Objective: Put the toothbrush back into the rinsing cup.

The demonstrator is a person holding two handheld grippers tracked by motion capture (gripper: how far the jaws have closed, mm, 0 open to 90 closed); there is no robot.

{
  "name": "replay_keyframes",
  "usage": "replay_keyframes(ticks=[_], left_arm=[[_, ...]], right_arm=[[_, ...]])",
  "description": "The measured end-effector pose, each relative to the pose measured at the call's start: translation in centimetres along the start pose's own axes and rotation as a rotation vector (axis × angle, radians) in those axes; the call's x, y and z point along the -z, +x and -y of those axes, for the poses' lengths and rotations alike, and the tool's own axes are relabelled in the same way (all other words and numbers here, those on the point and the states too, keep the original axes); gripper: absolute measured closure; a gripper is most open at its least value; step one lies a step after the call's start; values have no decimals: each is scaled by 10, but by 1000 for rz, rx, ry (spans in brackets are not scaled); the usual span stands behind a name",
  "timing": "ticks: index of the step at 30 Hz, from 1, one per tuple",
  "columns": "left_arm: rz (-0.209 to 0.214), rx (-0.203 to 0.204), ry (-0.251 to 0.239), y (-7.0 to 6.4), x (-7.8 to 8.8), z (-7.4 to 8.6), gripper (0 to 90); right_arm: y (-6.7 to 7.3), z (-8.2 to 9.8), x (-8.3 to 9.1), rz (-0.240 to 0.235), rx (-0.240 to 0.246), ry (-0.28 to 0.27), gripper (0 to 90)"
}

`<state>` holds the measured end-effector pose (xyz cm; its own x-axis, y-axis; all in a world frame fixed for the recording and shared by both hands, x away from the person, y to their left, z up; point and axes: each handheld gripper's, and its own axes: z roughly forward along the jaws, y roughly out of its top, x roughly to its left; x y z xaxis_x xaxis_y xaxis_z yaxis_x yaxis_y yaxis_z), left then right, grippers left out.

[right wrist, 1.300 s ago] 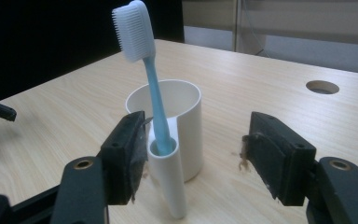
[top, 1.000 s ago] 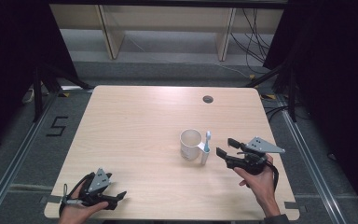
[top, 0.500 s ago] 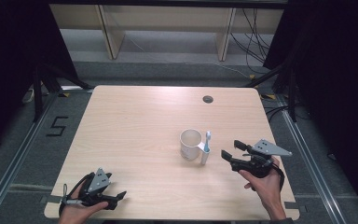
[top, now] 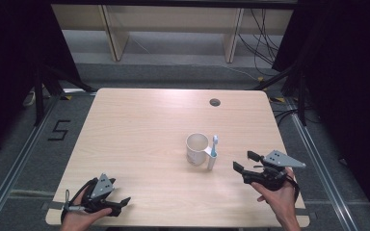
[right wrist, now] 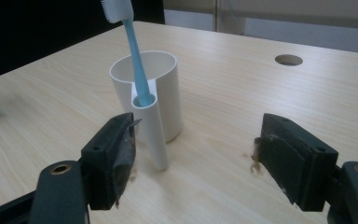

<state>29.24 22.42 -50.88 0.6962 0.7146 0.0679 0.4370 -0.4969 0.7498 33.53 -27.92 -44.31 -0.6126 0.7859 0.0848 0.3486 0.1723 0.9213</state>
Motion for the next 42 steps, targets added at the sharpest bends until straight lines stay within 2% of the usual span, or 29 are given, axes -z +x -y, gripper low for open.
replay_keyframes(ticks=[1,3,4,6,7,8,9,11,13,15,17,18,19,21,22,23,25,28,30,31,32,33,34,36,37,38,40,41,42], left_arm=[[1,0,1,0,0,0,153],[0,-1,1,0,0,0,153],[0,-1,2,0,0,0,153],[0,-1,2,0,0,0,153],[0,0,1,0,0,0,153],[0,0,1,0,0,0,153],[-1,-9,9,1,0,0,153],[-1,-11,11,1,0,0,153],[-1,-4,12,0,1,0,153],[-1,-3,12,0,0,0,153],[-1,-14,21,1,1,0,153],[-2,-15,21,1,1,-1,153],[-1,-15,22,1,1,-1,153],[-1,-14,23,1,1,0,153],[-2,-12,22,1,1,-1,153],[-1,-15,22,1,1,-1,153],[-1,-15,26,1,1,-1,153],[-1,-15,22,1,1,-1,153],[-2,-11,13,0,0,0,153],[-6,-16,24,1,1,-1,153],[-1,-17,24,1,1,-1,154],[-1,-17,24,1,1,-1,153],[-1,-13,15,0,0,0,153],[-3,-12,17,0,0,0,153],[-1,-11,16,0,0,0,153],[-1,-14,16,0,1,0,153],[-2,-13,15,0,0,0,153],[-2,-13,15,0,0,0,153],[-2,-13,15,0,0,0,153]], right_arm=[[2,1,1,-5,-17,12,280],[1,2,2,0,5,16,278],[3,4,2,-5,-21,17,276],[3,6,4,0,-6,34,269],[6,9,3,1,-31,30,268],[6,9,3,1,-31,30,268],[7,11,5,-1,-17,53,268],[8,13,5,1,-22,55,268],[9,17,6,8,4,78,268],[10,19,5,2,-10,72,268],[12,21,6,2,-26,89,268],[11,22,6,6,7,91,268],[14,24,6,-1,-20,97,268],[14,25,6,1,12,109,268],[18,27,6,-5,-26,114,267],[16,27,6,-10,3,116,268],[19,29,6,-9,-12,121,266],[20,30,7,-9,7,132,263],[22,31,9,-14,-5,146,262],[24,32,10,-16,-13,156,261],[24,33,10,-7,10,153,260],[24,33,10,-7,10,153,260],[26,35,11,-11,1,170,257],[26,37,11,-17,20,184,256],[29,38,11,-21,-10,211,256],[27,39,11,-17,32,201,256],[30,41,12,-26,-2,234,255],[30,41,12,-26,-2,234,255],[29,43,13,-23,28,241,253]])
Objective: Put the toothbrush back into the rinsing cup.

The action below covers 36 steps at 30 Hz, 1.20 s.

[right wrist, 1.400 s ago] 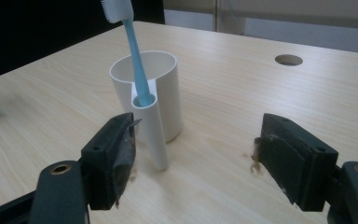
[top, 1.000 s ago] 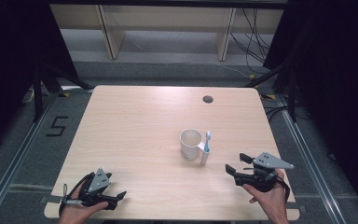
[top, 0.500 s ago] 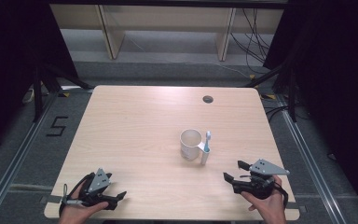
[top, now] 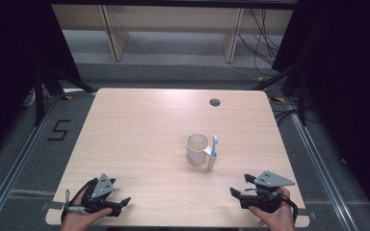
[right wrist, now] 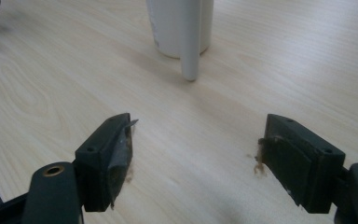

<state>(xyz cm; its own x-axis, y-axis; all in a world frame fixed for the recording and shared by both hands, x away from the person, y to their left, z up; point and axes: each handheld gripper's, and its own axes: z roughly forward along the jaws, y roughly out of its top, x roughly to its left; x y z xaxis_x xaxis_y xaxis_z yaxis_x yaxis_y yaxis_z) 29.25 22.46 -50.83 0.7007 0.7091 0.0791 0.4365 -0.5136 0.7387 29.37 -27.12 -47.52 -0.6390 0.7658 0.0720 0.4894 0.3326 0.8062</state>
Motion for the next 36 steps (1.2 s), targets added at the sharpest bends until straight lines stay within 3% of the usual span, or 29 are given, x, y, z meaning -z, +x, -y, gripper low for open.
replay_keyframes(ticks=[1,3,7,8,9,10,12,14,15,19,22,23,24,30,36], left_arm=[[0,2,0,0,0,0,153],[0,0,0,0,0,0,153],[-2,1,2,0,0,0,153],[-4,2,4,0,0,0,153],[0,1,3,0,0,0,153],[0,3,4,0,0,0,153],[-4,3,6,0,0,0,153],[-4,2,9,0,0,0,153],[-4,3,4,0,0,0,153],[-4,2,5,0,0,0,153],[-4,1,3,0,0,0,153],[-4,2,5,0,0,0,153],[-4,2,4,0,0,0,153],[-3,1,4,0,0,0,153],[-3,1,3,0,0,0,153]], right_arm=[[2,1,0,-8,-27,9,252],[2,2,-1,-9,-12,6,251],[5,6,1,-5,-7,50,251],[4,7,0,1,16,53,251],[7,9,0,-5,-11,72,249],[6,9,0,-7,11,81,249],[7,11,0,-4,-6,101,248],[6,11,1,7,20,95,248],[8,12,2,-3,-13,112,248],[7,14,4,14,10,105,249],[9,15,5,10,-17,127,249],[7,17,5,23,10,134,250],[8,17,6,16,-13,146,250],[10,20,6,8,-22,167,250],[8,20,6,19,-4,171,248]])
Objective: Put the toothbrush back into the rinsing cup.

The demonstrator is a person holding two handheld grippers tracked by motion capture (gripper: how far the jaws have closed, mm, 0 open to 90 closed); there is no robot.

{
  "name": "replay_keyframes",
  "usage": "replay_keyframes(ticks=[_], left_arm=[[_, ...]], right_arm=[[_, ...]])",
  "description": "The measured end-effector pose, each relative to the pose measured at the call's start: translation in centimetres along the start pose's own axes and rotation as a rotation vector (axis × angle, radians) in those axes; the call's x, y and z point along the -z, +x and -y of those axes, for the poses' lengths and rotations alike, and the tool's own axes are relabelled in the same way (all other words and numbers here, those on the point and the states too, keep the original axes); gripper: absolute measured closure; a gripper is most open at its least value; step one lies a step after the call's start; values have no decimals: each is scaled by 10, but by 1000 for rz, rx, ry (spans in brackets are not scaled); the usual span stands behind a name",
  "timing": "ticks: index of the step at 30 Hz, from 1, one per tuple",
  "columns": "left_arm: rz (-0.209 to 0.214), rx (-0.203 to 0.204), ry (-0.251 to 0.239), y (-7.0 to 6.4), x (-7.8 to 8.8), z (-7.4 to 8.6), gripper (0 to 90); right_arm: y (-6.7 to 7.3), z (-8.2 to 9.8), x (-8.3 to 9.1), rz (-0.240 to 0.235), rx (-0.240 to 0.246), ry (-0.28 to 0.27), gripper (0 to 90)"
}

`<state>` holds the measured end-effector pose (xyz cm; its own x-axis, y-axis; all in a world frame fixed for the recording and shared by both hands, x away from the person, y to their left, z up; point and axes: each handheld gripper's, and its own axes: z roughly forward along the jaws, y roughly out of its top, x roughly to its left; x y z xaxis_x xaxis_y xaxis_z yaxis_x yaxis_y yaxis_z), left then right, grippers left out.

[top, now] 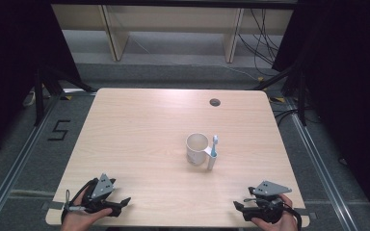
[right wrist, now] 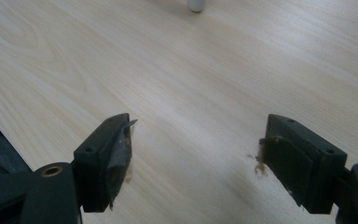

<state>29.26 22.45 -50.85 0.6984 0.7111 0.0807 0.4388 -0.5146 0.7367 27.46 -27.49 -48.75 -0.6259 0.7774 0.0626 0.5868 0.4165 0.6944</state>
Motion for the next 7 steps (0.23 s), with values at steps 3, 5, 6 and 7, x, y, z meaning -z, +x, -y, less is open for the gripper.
replay_keyframes(ticks=[3,5,6,7], left_arm=[[0,0,1,0,0,0,153],[0,0,0,0,0,0,153],[0,0,1,0,0,0,153],[0,0,1,0,0,0,153]], right_arm=[[-1,-1,0,-30,4,15,247],[-2,-1,0,-33,17,12,247],[-2,-1,0,-32,15,14,247],[-2,-1,0,-32,15,14,247]])
